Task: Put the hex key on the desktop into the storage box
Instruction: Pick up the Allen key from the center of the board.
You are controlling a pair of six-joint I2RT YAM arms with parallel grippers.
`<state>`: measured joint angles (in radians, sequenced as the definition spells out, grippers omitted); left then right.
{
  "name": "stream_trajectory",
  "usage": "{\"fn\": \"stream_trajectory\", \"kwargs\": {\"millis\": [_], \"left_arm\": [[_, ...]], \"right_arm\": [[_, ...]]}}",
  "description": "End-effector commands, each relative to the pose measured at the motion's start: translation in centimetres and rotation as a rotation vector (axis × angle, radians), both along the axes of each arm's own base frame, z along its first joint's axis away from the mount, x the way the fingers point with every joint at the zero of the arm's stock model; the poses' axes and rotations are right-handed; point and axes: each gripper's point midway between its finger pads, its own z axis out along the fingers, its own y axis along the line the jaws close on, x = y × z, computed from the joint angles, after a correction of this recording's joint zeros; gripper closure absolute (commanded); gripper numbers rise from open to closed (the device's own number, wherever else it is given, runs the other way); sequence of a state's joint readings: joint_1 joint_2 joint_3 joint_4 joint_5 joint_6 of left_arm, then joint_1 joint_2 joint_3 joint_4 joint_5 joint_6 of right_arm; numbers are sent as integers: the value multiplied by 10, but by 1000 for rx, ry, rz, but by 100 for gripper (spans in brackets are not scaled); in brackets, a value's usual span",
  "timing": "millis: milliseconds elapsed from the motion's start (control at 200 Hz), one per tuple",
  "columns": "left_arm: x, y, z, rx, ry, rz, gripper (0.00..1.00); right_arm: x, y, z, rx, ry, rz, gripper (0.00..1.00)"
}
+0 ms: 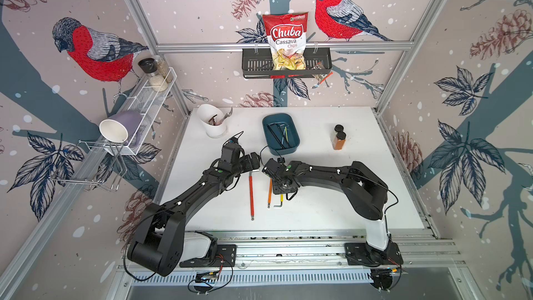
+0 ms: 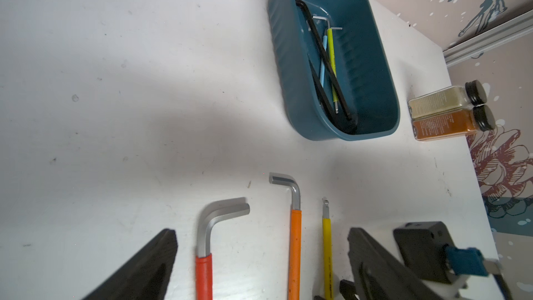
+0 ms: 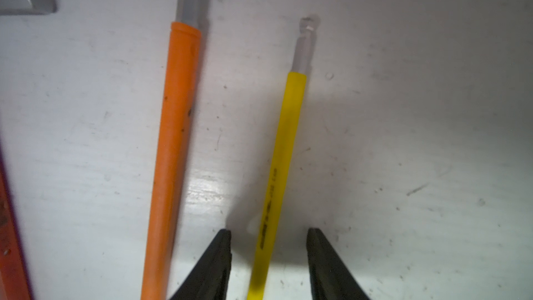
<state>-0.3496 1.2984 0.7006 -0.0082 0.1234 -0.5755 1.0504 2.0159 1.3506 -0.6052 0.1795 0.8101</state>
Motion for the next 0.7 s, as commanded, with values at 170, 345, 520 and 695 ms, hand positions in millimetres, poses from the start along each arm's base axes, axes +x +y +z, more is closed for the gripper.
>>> {"fn": "stream_trajectory", "kwargs": {"millis": [170,345,520,695], "left_arm": [[8,-1,11,5,-34,-1,4],[8,-2,4,10,-18,-6,4],[10,-3,0,9,-14,-6,4],[10,-6,-4,2,3,-14,4]], "right_arm": [[-25,-16,-45,-66,129,19,61],[-32,-21,-58,-73,153,18,75],[-32,-28,-61,-74,165,10,99],[-20,-34,-43,16,141,-30,100]]}}
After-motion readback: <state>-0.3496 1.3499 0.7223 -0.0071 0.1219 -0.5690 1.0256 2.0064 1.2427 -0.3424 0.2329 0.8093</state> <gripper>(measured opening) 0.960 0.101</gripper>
